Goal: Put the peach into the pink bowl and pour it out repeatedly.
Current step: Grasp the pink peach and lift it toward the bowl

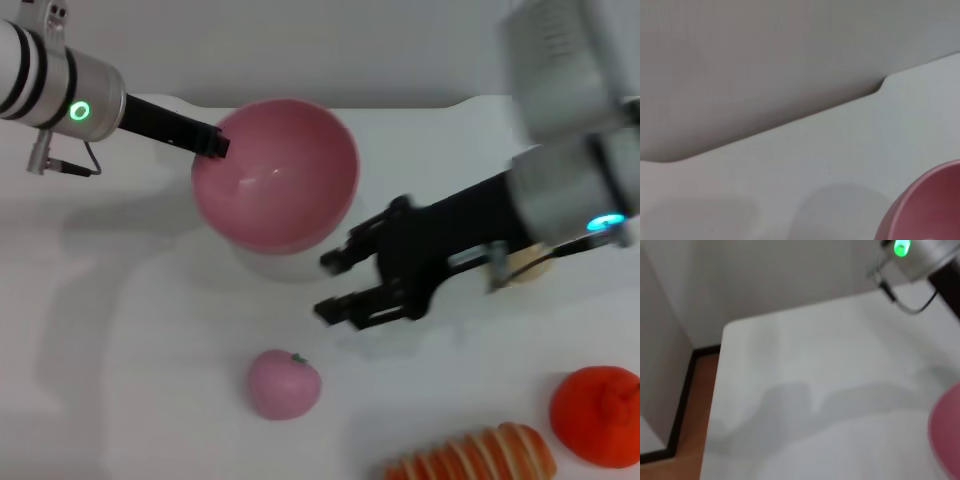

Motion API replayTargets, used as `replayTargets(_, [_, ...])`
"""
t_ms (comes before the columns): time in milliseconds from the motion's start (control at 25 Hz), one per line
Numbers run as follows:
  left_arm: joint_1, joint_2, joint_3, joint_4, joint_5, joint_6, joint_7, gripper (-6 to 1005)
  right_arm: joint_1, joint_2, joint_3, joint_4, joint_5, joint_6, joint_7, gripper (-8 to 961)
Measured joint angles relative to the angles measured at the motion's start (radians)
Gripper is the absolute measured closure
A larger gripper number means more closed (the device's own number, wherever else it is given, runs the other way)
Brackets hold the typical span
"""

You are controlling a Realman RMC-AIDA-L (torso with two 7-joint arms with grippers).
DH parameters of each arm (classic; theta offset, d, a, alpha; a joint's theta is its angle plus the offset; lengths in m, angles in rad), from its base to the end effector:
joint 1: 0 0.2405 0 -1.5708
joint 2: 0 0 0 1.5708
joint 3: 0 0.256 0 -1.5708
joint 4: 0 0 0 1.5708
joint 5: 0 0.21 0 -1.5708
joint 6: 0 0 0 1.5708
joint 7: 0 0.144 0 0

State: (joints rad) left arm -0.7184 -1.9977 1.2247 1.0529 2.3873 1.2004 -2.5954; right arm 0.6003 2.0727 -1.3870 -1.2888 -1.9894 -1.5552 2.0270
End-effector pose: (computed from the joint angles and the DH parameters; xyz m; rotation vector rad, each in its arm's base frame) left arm -0.1831 0.4255 0.0222 -2.3829 -1.1127 0.0025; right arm 0.1131 0.3300 -0.0215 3.1154 -0.2974 -0.1851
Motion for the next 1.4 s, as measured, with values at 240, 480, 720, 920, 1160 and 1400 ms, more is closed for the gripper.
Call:
replayTargets(240, [-0.002, 0.001, -0.002, 0.013, 0.000, 0.041, 0.008, 871, 0.123, 0.001, -0.128, 0.231, -0.020, 0.137, 0.006, 437])
replayTargets(480, [-0.012, -0.002, -0.002, 0.013, 0.000, 0.075, 0.022, 869, 0.166, 0.005, -0.230, 0.329, -0.016, 0.241, 0.017, 436])
replayTargets(720, [-0.007, -0.005, -0.003, 0.013, 0.001, 0.122, 0.023, 867, 0.175, 0.012, -0.360, 0.354, -0.011, 0.340, 0.069, 436])
replayTargets(920, [-0.005, -0.007, -0.002, 0.013, 0.001, 0.132, 0.023, 865, 0.181, 0.013, -0.445, 0.372, -0.011, 0.396, 0.116, 437])
replayTargets(1160, [-0.003, -0.012, 0.005, 0.013, 0.001, 0.135, 0.027, 863, 0.197, 0.015, -0.473, 0.416, 0.013, 0.417, 0.120, 465])
replayTargets(1400, [-0.001, -0.020, 0.001, 0.014, 0.001, 0.136, 0.039, 860, 0.196, 0.015, -0.481, 0.435, 0.027, 0.444, 0.121, 508])
